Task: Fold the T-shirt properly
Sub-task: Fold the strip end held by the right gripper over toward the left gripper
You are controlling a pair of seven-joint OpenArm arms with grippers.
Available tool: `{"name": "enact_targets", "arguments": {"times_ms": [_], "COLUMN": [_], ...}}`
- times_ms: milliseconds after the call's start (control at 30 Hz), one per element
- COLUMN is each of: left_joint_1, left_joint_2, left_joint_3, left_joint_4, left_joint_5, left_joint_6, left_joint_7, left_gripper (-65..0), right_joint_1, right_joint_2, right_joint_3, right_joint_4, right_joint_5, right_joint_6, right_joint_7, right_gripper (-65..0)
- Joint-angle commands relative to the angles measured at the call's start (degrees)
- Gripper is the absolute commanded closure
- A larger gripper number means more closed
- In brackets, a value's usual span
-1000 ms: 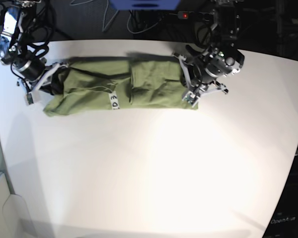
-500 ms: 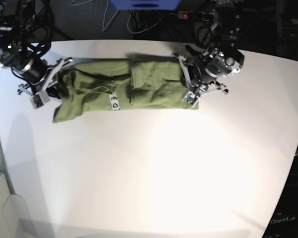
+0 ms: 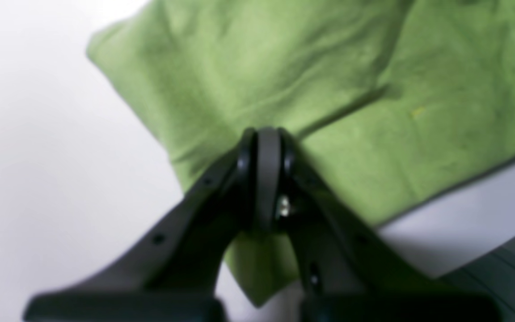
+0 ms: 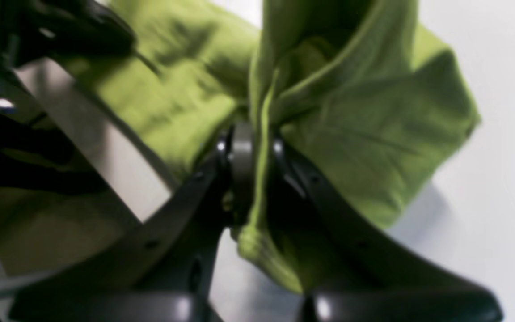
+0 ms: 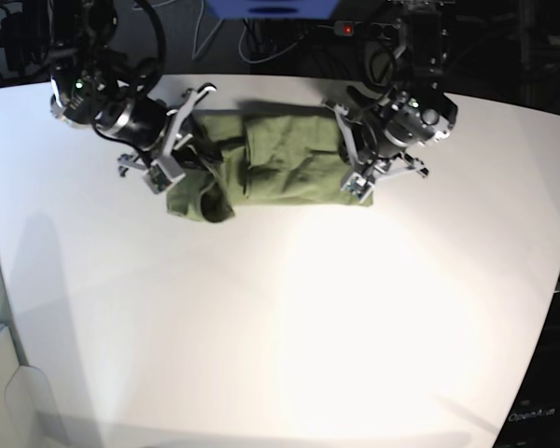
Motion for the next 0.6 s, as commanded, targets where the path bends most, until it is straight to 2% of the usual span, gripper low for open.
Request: {"name": "enact_targets", "arguments": {"times_ms": [0, 100, 333, 433, 567], "left_joint_1": [0.93, 0.84, 0.66, 0.66, 0.58], "left_joint_2": [0.05, 0.05, 0.13, 0.13, 0.13], "left_joint_3": [0.00, 0.00, 0.00, 0.00, -1.32], "left_joint_4": [-0.41, -0.41, -0.24, -0.15, 0.47], "left_joint_5": [2.32, 2.32, 2.32, 2.32, 2.32], "left_joint_6": [-0.14, -0.14, -0.14, -0.14, -0.14], "left_joint_7": [4.09, 4.09, 4.09, 4.09, 4.09], "left_gripper": [-1.1, -1.1, -1.1, -1.1, -1.1], "right_joint_1": [0.78, 2.36, 6.49, 7.19, 7.19], "right_joint_2": [-0.04, -0.04, -0.04, -0.04, -0.04], "right_joint_3": [-1.12, -6.30, -15.97, -17.99, -17.99], "right_joint_4": [1.14, 1.14, 0.70, 0.70, 0.61], "right_joint_5": [0.92, 0.92, 1.01, 1.01, 1.01], "right_joint_6": [-0.54, -5.99, -12.06, -13.47, -13.47], "right_joint_7": [1.28, 1.45, 1.80, 1.80, 1.80], "right_gripper": [-0.4, -0.3, -0.3, -0.3, -0.3]}}
